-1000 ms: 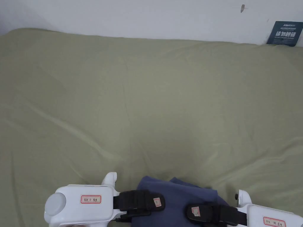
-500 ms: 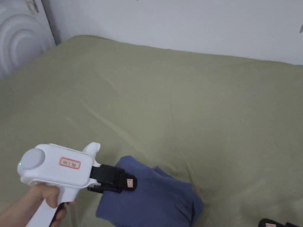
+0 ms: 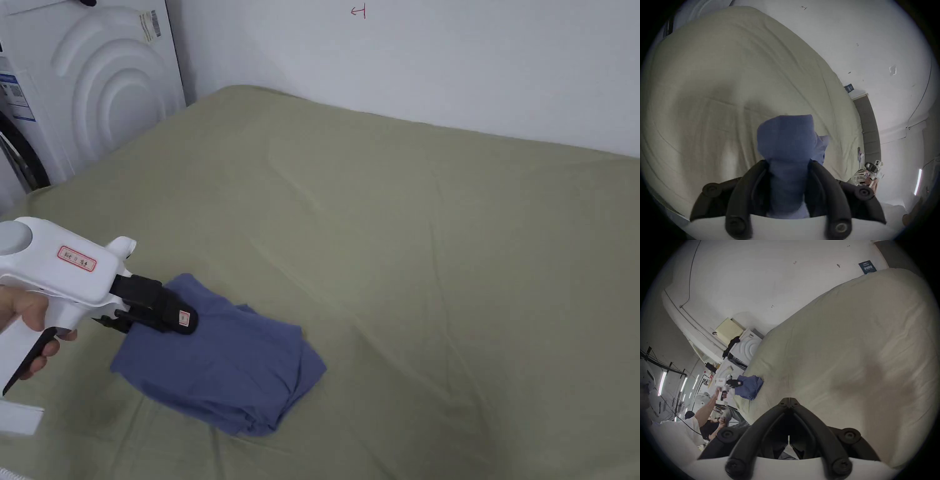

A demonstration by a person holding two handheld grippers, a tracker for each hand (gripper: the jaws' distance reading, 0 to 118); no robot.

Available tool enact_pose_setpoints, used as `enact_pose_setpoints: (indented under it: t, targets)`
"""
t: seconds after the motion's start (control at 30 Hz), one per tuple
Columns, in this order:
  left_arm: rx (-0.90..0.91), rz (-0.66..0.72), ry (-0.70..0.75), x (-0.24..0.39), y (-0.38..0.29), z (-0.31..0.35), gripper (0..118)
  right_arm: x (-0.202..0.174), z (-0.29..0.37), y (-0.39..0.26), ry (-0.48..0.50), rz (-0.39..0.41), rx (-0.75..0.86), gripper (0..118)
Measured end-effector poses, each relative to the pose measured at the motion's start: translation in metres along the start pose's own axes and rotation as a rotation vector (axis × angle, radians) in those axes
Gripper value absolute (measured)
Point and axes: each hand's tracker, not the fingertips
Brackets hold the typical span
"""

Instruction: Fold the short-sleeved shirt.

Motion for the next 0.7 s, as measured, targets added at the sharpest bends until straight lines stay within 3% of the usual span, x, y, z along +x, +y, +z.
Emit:
enact_pose_setpoints:
  t: [0.07, 0.1, 0.33, 0.5, 0.53, 0.57, 0.6, 0.63, 0.7]
  targets:
    - [0.013, -0.018, 0.046, 0.003, -0.002, 0.003, 114, 0.001, -0.002, 0.000, 0.000, -0.005, -0.007, 1]
    - [0.029, -0.024, 0.079, 0.001, -0.002, 0.007, 118, 0.001, -0.002, 0.000, 0.001, 0.002, -0.012, 1]
    - [0.225, -0.030, 0.156, 0.037, -0.034, 0.045, 118, -0.003, 0.014, 0.001, 0.048, 0.022, -0.010, 1]
    - [0.338, -0.135, 0.034, 0.133, -0.078, 0.043, 118, -0.023, 0.040, 0.012, 0.059, 0.124, 0.043, 1]
    - [0.367, -0.138, 0.013, 0.154, -0.087, 0.038, 111, -0.030, 0.046, 0.013, 0.039, 0.156, 0.069, 1]
    - [0.412, -0.149, -0.009, 0.178, -0.099, 0.032, 78, -0.038, 0.051, 0.016, 0.002, 0.190, 0.095, 1]
    - [0.438, -0.181, -0.026, 0.204, -0.110, 0.023, 31, -0.048, 0.056, 0.017, -0.044, 0.230, 0.130, 1]
    - [0.480, -0.202, 0.021, 0.227, -0.120, 0.015, 0, -0.058, 0.060, 0.017, -0.092, 0.268, 0.163, 1]
    - [0.535, -0.318, 0.071, 0.280, -0.144, -0.004, 0, -0.080, 0.069, 0.015, -0.193, 0.358, 0.248, 1]
